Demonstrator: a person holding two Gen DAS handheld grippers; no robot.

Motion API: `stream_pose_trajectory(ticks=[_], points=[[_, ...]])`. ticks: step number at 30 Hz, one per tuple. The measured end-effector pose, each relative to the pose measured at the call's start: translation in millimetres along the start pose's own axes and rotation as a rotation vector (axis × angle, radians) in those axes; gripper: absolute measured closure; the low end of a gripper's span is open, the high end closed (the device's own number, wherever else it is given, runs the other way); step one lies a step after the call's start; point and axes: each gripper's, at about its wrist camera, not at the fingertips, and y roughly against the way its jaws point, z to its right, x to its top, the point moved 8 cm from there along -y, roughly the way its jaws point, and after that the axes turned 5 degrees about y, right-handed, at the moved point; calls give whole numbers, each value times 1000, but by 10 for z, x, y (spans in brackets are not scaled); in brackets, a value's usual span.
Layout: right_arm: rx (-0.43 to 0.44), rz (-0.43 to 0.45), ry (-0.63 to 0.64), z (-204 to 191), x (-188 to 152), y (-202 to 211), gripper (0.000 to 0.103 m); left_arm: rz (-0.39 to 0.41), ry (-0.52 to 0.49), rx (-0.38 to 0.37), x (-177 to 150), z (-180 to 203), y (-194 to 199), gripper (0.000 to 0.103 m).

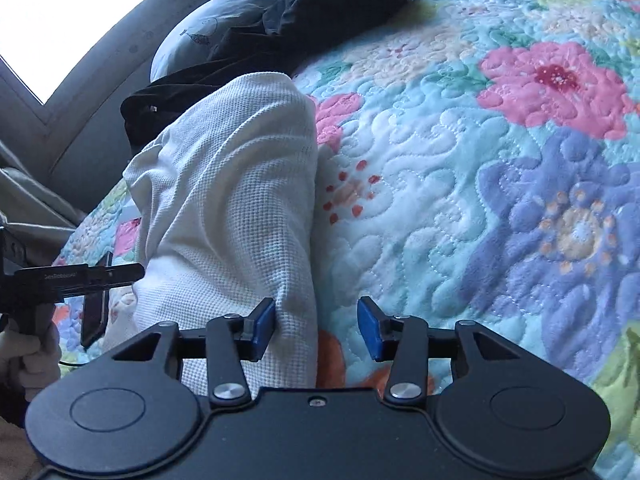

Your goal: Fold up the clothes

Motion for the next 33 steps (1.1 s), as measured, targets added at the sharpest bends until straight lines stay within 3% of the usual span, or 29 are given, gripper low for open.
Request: stream_pose_trajectory(ticks=[1,3,5,8,10,12,17,20,22,25,26,27,28,29,30,33], points=[[16,-1,-5,-10,-22,51,52,-17,8,-23,-43,2,-3,54],[59,6,-24,-16,-63,131,52,-75,29,-66,-131,5,-88,44],[93,25,-43,6,-52,152,52,-117,54,-100,-183,5,-175,43],[174,40,-116,61,32,56,49,-106,67,-123,-94,6,-268,39],[258,23,-203,97,60,-101,49,-103,38,-151,-30,47,-349,30],[356,-34,-259,78,-1,-284,48,-105,-14,-163,-4,104,-408,29],[328,-35,-244,63,-27,-351,49,-98,22,-242,92,103,-473,29],[276,-18,-195,99,107,-313,49,-66,107,-262,179,24,-572,28],[288,-29,-196,116,190,-361,48,-52,133,-287,201,26,-623,20],[342,-73,-180,71,246,-543,46,-46,89,-285,170,97,-641,24],[369,-71,-184,43,275,-592,45,-38,93,-290,160,111,-637,31],[401,-81,-183,-13,293,-654,47,-30,96,-294,150,126,-633,46],[404,-91,-160,-79,302,-710,52,-22,105,-319,139,152,-609,48],[397,-93,-124,-151,311,-734,66,-13,117,-350,128,181,-578,49],[398,-82,-93,-219,331,-712,72,-6,118,-366,132,217,-535,55],[494,8,-69,-367,513,-419,77,36,95,-410,282,373,-285,56]])
